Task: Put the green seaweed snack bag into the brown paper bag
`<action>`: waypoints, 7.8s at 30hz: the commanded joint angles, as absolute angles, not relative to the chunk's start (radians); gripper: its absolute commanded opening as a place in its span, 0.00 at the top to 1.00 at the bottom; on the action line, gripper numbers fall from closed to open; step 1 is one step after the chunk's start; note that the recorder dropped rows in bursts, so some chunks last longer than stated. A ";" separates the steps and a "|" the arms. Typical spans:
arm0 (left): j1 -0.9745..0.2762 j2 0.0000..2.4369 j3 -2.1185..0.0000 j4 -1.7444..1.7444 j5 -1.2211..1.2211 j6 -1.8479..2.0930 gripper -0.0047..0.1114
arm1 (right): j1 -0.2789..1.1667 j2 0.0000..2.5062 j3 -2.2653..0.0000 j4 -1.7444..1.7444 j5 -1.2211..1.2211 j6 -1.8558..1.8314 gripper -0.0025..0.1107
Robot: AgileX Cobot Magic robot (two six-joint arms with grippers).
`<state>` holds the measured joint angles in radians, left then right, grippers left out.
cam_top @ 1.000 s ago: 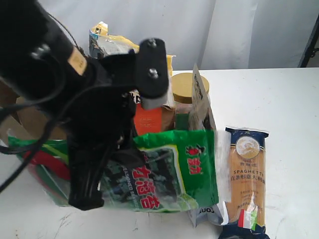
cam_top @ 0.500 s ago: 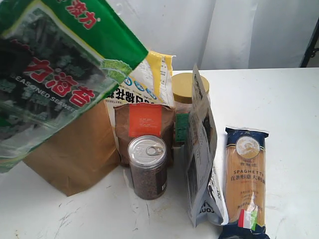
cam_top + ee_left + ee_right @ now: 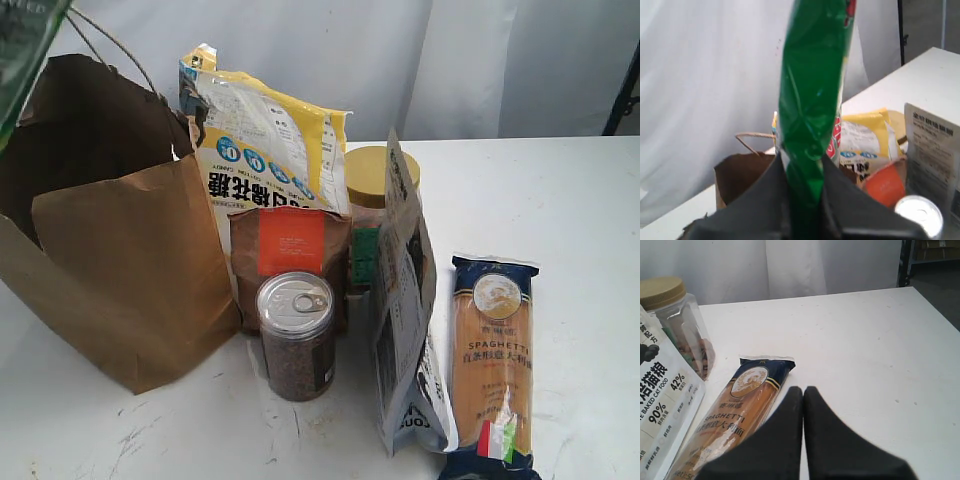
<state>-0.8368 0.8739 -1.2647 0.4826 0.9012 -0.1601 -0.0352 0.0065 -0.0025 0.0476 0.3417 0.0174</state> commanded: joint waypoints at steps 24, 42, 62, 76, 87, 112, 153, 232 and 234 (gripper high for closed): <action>-0.622 1.058 -1.210 1.128 0.575 -1.147 0.96 | -0.041 0.000 0.000 0.050 0.337 0.015 0.98; -0.358 1.206 -1.163 0.977 0.299 -1.152 0.96 | -0.041 0.000 0.000 0.050 0.337 0.015 0.98; -0.248 1.348 -1.054 1.126 -0.061 -1.211 0.96 | -0.041 0.000 0.000 0.050 0.337 0.015 0.98; -0.174 1.348 -0.970 1.095 -0.232 -1.197 0.94 | -0.041 0.000 0.000 0.050 0.337 0.015 0.98; -0.174 1.348 -0.970 1.095 -0.270 -1.210 0.72 | -0.041 0.000 0.000 0.050 0.337 0.015 0.98; -0.174 1.265 -0.970 1.234 -0.312 -1.283 0.72 | -0.041 0.000 0.000 0.050 0.337 0.015 0.98; -0.174 0.316 -0.398 0.587 0.160 -0.667 0.96 | -0.041 0.000 0.000 0.050 0.337 0.015 0.98; 0.081 0.000 0.000 -0.070 0.266 -0.022 0.95 | -0.041 0.000 0.000 0.050 0.337 0.015 0.98; 0.081 0.000 0.000 -0.070 0.266 -0.022 0.95 | -0.041 0.000 0.000 0.050 0.337 0.015 0.98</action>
<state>0.0800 0.0041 -0.0045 -0.0711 0.2713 -0.0249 -0.0352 0.0065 -0.0025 0.0476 0.3417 0.0174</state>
